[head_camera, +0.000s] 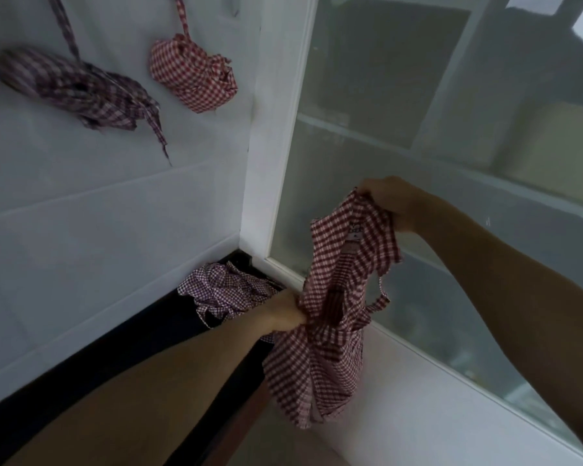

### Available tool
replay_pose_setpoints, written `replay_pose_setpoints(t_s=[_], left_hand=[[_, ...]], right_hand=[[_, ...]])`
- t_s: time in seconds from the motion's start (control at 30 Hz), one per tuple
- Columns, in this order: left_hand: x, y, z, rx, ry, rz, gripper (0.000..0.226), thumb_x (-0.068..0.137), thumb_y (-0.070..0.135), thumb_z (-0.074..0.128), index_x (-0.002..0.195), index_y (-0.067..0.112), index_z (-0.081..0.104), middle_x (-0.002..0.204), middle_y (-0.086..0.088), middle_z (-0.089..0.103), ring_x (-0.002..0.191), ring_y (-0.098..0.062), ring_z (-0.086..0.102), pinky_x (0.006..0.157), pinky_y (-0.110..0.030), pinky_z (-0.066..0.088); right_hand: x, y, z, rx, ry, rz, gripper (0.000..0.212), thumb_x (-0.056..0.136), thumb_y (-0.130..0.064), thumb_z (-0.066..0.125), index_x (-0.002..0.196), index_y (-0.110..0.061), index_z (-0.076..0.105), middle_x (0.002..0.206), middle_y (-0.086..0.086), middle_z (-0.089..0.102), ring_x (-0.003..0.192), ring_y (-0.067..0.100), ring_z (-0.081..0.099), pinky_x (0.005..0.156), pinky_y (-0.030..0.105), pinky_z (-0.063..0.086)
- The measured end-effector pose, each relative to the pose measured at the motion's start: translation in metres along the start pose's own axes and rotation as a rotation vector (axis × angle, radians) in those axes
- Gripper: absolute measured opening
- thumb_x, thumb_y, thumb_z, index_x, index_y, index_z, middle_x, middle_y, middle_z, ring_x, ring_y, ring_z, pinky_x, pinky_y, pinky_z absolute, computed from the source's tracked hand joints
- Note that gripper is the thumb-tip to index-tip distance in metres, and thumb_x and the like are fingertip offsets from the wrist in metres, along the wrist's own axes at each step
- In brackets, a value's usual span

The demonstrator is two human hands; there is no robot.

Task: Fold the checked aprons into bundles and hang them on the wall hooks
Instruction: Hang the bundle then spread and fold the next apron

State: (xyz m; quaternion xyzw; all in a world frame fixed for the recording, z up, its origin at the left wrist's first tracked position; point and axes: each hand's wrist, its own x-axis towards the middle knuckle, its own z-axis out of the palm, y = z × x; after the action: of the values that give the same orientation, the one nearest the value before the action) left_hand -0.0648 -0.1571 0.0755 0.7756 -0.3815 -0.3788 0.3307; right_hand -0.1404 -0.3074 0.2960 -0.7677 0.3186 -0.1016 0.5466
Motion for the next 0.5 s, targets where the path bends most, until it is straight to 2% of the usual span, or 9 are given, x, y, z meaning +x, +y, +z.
replay_pose_setpoints(t_s=[0.07, 0.13, 0.2, 0.27, 0.33, 0.4, 0.43, 0.5], left_hand=[[0.000, -0.015, -0.015, -0.011, 0.095, -0.040, 0.029, 0.095, 0.032, 0.060, 0.092, 0.004, 0.070, 0.090, -0.005, 0.072, 0.085, -0.020, 0.068, 0.082, -0.029, 0.055], [-0.009, -0.024, -0.040, 0.027, 0.166, -0.066, 0.032, 0.097, 0.034, 0.058, 0.089, 0.007, 0.072, 0.085, -0.004, 0.072, 0.082, -0.019, 0.069, 0.082, -0.030, 0.054], [-0.020, -0.030, -0.069, 0.083, 0.292, -0.086, 0.038, 0.097, 0.040, 0.059, 0.073, 0.013, 0.068, 0.069, 0.002, 0.066, 0.068, -0.013, 0.063, 0.079, -0.030, 0.052], [-0.027, -0.030, -0.096, 0.057, 0.473, -0.043, 0.044, 0.094, 0.041, 0.064, 0.061, 0.011, 0.061, 0.060, 0.000, 0.059, 0.060, -0.014, 0.054, 0.069, -0.028, 0.046], [-0.031, -0.019, -0.116, -0.017, 0.615, 0.065, 0.048, 0.091, 0.037, 0.068, 0.056, 0.007, 0.056, 0.057, -0.007, 0.054, 0.058, -0.018, 0.048, 0.062, -0.027, 0.039], [-0.039, 0.001, -0.131, -0.039, 0.654, 0.117, 0.049, 0.089, 0.042, 0.069, 0.060, 0.003, 0.062, 0.063, -0.012, 0.060, 0.061, -0.019, 0.052, 0.062, -0.028, 0.042], [-0.045, 0.014, -0.137, -0.056, 0.605, 0.100, 0.047, 0.087, 0.046, 0.070, 0.072, 0.001, 0.071, 0.073, -0.014, 0.067, 0.068, -0.019, 0.059, 0.066, -0.027, 0.047], [-0.063, 0.037, -0.147, -0.096, 0.344, -0.014, 0.050, 0.083, 0.055, 0.070, 0.100, 0.009, 0.075, 0.095, -0.009, 0.074, 0.088, -0.018, 0.068, 0.082, -0.026, 0.054]], right_hand=[[-0.002, 0.002, -0.015, -0.066, -0.049, 0.030, 0.014, 0.095, -0.012, 0.054, 0.086, -0.002, 0.059, 0.077, 0.014, 0.067, 0.059, 0.020, 0.066, 0.050, 0.026, 0.055], [-0.001, 0.010, -0.035, -0.139, -0.137, 0.069, 0.015, 0.095, -0.013, 0.056, 0.091, 0.000, 0.063, 0.084, 0.017, 0.070, 0.066, 0.023, 0.069, 0.057, 0.030, 0.058], [-0.001, 0.020, -0.055, -0.238, -0.270, 0.093, 0.020, 0.096, -0.015, 0.059, 0.104, 0.002, 0.067, 0.096, 0.017, 0.075, 0.077, 0.024, 0.074, 0.062, 0.030, 0.060], [-0.005, 0.027, -0.073, -0.403, -0.450, 0.124, 0.037, 0.084, -0.020, 0.072, 0.116, -0.002, 0.067, 0.108, 0.014, 0.075, 0.094, 0.026, 0.074, 0.071, 0.030, 0.061], [-0.007, 0.031, -0.085, -0.565, -0.584, 0.220, 0.054, 0.069, -0.015, 0.083, 0.119, -0.005, 0.066, 0.113, 0.014, 0.074, 0.099, 0.029, 0.073, 0.075, 0.035, 0.061], [-0.002, 0.037, -0.090, -0.742, -0.548, 0.293, 0.050, 0.069, -0.004, 0.084, 0.116, -0.004, 0.068, 0.107, 0.013, 0.075, 0.093, 0.028, 0.074, 0.075, 0.037, 0.061], [0.005, 0.041, -0.092, -0.845, -0.454, 0.292, 0.049, 0.067, -0.005, 0.086, 0.114, -0.003, 0.069, 0.105, 0.013, 0.075, 0.093, 0.029, 0.074, 0.078, 0.040, 0.061], [0.024, 0.051, -0.095, -1.038, -0.181, 0.197, 0.044, 0.070, -0.012, 0.088, 0.110, -0.003, 0.071, 0.107, 0.015, 0.073, 0.098, 0.032, 0.070, 0.087, 0.042, 0.058]])
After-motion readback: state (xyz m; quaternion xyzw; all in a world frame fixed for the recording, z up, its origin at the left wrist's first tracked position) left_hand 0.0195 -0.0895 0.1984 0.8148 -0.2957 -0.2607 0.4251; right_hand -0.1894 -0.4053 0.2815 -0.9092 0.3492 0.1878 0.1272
